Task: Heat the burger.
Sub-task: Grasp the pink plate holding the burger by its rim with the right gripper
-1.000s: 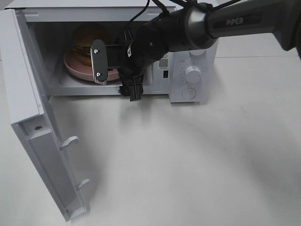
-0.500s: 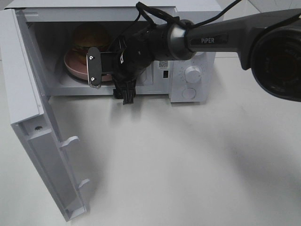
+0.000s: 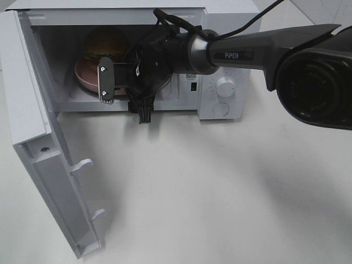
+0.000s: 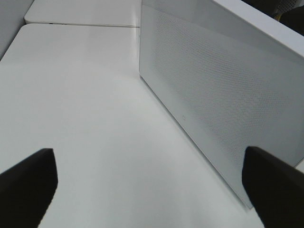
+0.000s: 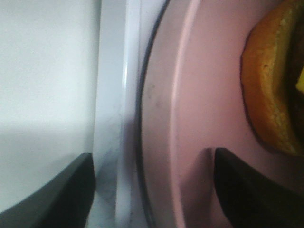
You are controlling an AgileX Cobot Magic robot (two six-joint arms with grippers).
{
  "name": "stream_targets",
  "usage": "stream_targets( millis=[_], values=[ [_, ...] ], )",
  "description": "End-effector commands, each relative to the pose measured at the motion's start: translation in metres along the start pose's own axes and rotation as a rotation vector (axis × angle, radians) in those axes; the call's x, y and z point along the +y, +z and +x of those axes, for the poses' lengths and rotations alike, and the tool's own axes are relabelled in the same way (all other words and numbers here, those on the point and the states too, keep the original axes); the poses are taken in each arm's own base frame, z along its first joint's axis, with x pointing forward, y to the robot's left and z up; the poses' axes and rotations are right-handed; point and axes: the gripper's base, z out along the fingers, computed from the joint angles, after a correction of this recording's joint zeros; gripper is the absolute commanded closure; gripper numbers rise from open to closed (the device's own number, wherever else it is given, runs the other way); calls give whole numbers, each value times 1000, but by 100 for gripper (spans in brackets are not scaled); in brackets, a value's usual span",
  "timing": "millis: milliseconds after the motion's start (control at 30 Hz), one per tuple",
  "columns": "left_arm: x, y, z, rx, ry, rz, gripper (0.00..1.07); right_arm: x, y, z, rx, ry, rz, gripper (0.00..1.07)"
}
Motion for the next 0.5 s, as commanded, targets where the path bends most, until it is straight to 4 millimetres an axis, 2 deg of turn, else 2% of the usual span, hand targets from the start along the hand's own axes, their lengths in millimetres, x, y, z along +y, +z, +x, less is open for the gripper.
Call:
stream_targets(
  millis=[33,67,100,133,167,200,233,267,300,500],
  values=[
    [-1,0,1,-1,-9,4,9,-6,-3,-1,-11,3,31,53],
    [-1,0,1,-1,-9,4,9,-6,-3,-2,-10,2,30,67],
    [-1,0,1,-1,-9,4,9,-6,-3,-2,-10,2,30,67],
    [-1,0,1,-1,-9,4,9,-4,-3,-4,-11,0,24,78],
    [-1,0,1,-1,-9,4,9,-4,-3,-4,-11,0,24,78],
    [-1,0,1,-1,-9,4,9,-3,-4,-7,-7,-2,9,92],
    [-1,0,1,-1,-9,4,9,-2,-5,-7,-5,-2,6,98],
    [-1,0,1,-1,-9,4,9,-2,-5,-7,-5,-2,6,98],
    [-1,0,1,-1,-9,4,9,-1,-6,-12,-11,-7,2,107],
    [-1,0,1,-1,-9,4,9,1,-12,-18,0,-24,-29,107]
  ],
)
